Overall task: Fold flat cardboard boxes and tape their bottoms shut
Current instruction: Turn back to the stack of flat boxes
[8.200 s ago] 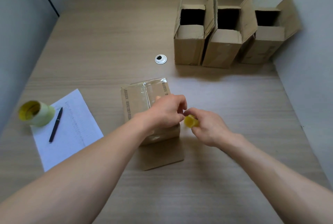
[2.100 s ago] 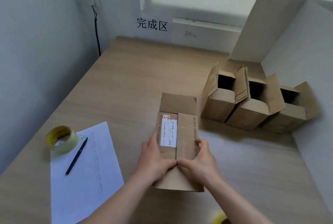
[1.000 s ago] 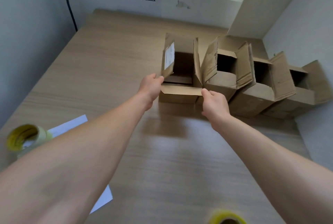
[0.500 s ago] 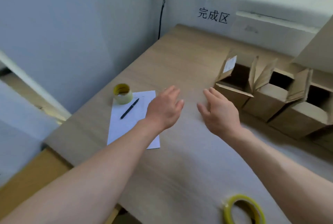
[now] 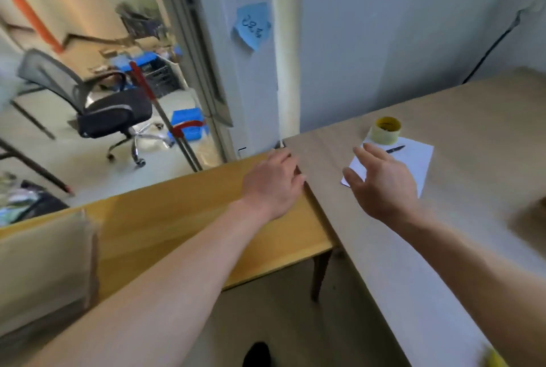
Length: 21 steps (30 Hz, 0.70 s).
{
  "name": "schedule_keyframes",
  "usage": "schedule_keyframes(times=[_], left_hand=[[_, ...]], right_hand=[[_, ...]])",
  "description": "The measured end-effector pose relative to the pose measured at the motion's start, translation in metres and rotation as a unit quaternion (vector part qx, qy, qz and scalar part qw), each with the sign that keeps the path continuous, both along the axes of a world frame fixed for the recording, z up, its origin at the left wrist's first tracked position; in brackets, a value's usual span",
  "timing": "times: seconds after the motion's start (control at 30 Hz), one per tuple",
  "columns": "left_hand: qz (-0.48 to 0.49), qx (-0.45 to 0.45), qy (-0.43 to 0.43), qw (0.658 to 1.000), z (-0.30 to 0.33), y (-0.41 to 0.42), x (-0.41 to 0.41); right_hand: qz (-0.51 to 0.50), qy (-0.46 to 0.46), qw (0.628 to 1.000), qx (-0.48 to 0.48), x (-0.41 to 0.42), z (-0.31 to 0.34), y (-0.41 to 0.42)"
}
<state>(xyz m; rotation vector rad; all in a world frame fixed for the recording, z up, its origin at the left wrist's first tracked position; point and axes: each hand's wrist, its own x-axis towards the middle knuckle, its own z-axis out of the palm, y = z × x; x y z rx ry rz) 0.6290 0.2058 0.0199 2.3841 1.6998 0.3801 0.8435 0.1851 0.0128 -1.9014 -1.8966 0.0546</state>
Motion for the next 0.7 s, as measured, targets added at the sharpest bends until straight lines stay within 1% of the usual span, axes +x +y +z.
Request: schedule_keyframes(times=[0.13, 0.3, 0.53, 0.7], left_hand=[[0.081, 0.006, 0.006, 0.997, -0.006, -0.032, -0.093], [0.157, 0.003, 0.012, 0.988, -0.018, -0.067, -0.208], [0.228, -0.014, 0.008, 0.974, -0.038, -0.11, -0.378], [0.26, -0.021, 0.02, 0.965, -0.049, -0.134, -0.473]], right_hand=[[0.075, -0.021, 0.997, -0.024, -0.089, 0.003, -0.002], [0.171, -0.029, 0.985, -0.001, -0.208, 0.0, -0.011], [0.241, -0.041, 0.969, -0.036, -0.386, -0.02, -0.025], [0.282, -0.032, 0.957, -0.061, -0.497, -0.034, -0.036]])
